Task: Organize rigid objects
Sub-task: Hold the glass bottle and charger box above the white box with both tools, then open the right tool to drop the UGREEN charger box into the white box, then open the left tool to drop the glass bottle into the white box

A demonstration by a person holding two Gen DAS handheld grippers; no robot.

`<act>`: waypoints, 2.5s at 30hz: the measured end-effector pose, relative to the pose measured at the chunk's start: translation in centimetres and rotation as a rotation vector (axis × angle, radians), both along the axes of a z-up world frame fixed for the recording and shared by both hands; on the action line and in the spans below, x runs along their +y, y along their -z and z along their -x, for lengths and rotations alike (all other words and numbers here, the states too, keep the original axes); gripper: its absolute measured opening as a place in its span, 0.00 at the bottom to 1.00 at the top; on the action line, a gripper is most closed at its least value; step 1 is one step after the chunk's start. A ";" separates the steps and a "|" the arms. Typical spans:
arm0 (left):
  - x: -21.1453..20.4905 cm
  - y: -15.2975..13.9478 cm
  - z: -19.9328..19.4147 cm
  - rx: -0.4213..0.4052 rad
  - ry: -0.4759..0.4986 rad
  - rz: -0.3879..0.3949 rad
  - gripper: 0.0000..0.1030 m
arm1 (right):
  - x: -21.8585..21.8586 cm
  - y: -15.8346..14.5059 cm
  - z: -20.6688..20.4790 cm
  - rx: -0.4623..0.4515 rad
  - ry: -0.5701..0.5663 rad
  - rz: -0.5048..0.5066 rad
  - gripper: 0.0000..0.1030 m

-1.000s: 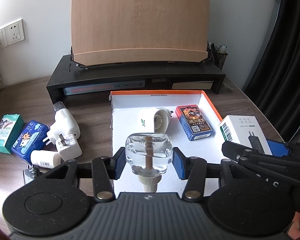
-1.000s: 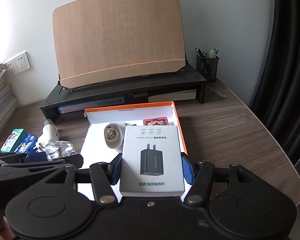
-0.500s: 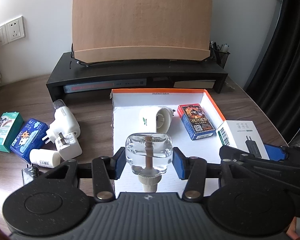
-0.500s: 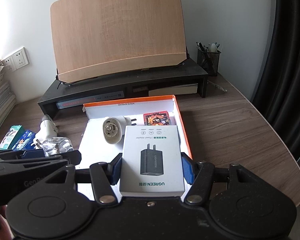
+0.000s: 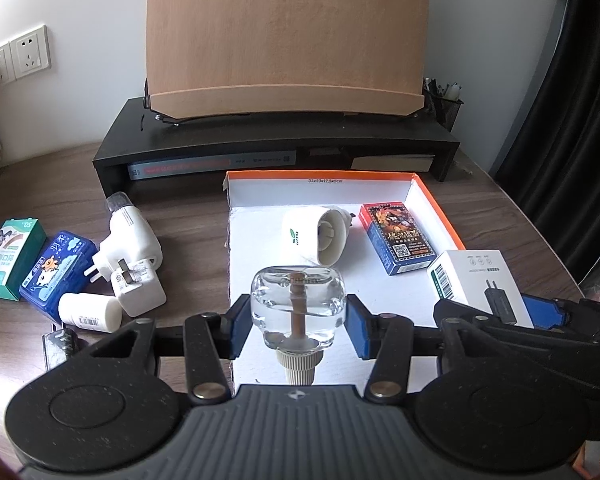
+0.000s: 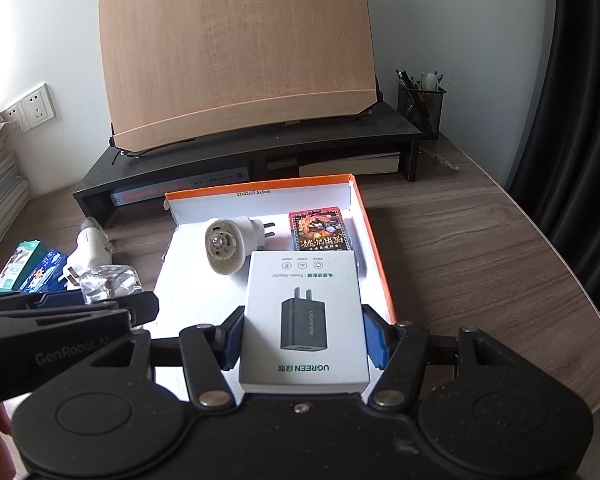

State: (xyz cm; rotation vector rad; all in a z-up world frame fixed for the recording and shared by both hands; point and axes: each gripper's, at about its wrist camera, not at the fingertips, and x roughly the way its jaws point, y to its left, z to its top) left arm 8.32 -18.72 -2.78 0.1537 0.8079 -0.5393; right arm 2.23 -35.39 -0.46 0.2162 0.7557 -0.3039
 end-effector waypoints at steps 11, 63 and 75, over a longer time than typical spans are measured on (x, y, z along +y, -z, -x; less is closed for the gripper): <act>0.3 0.4 -0.7 0.012 0.000 -0.002 0.49 | 0.3 0.6 -0.3 0.019 -0.001 -0.003 0.69; -1.3 1.2 -1.6 0.092 0.055 0.092 0.64 | -1.2 -0.4 2.2 -0.058 0.105 0.051 0.75; 3.0 -1.3 -1.4 0.014 -0.067 0.059 0.72 | 2.5 -1.5 0.9 -0.077 -0.032 0.035 0.75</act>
